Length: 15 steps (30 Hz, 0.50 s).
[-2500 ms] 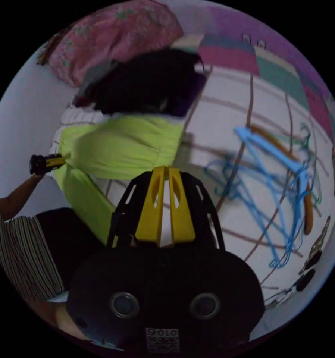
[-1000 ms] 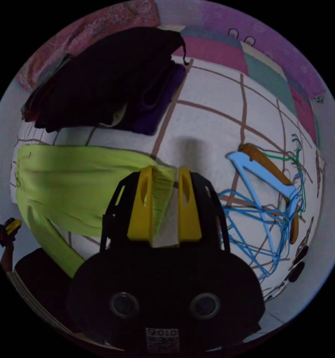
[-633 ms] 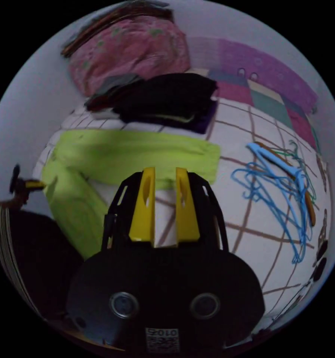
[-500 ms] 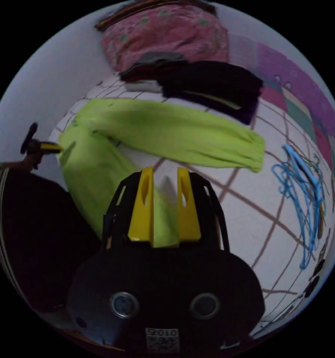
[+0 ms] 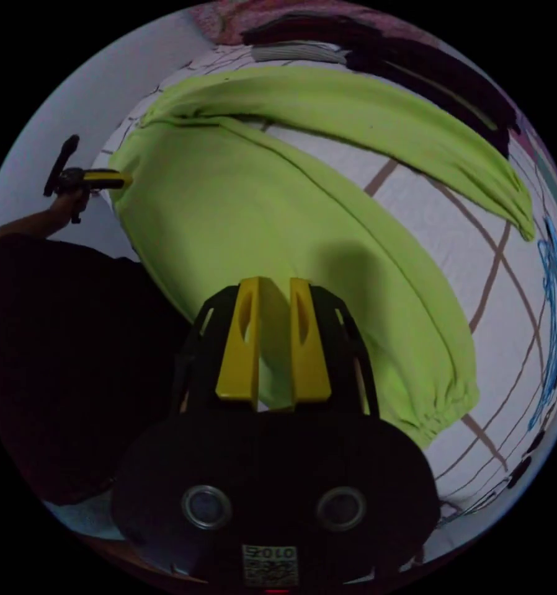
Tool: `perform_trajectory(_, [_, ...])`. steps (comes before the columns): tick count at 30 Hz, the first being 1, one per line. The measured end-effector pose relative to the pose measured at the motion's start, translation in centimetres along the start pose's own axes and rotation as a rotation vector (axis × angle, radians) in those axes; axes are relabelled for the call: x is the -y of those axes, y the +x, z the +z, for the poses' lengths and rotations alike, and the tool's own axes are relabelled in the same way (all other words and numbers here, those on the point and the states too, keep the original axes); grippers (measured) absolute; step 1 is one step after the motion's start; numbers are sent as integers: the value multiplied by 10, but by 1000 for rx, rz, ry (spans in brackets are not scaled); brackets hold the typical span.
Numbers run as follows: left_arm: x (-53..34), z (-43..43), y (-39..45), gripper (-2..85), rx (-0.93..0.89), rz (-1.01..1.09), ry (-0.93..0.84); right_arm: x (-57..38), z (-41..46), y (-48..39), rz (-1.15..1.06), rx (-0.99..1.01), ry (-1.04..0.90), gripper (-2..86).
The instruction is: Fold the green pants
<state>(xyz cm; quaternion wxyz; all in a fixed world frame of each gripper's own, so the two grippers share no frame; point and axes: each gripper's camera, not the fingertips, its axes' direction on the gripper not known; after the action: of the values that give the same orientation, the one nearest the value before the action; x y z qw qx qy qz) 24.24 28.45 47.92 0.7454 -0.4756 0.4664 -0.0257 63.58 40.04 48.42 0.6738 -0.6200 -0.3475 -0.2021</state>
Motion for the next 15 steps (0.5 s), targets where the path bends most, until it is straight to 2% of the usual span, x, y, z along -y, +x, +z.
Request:
perform_trajectory(3, [-8, -31, -1, -4, 31, 65, 71, 8, -3, 2, 43, -12, 84, 73])
perform_trajectory(7, [-14, -83, -26, -3, 106, 102, 209, 29, -26, 6, 35, -225, 343, 81])
perform_trajectory(15, [72, -136, -120, 20, 150, 107, 304, 146, -24, 60, -149, -391, 250, 90])
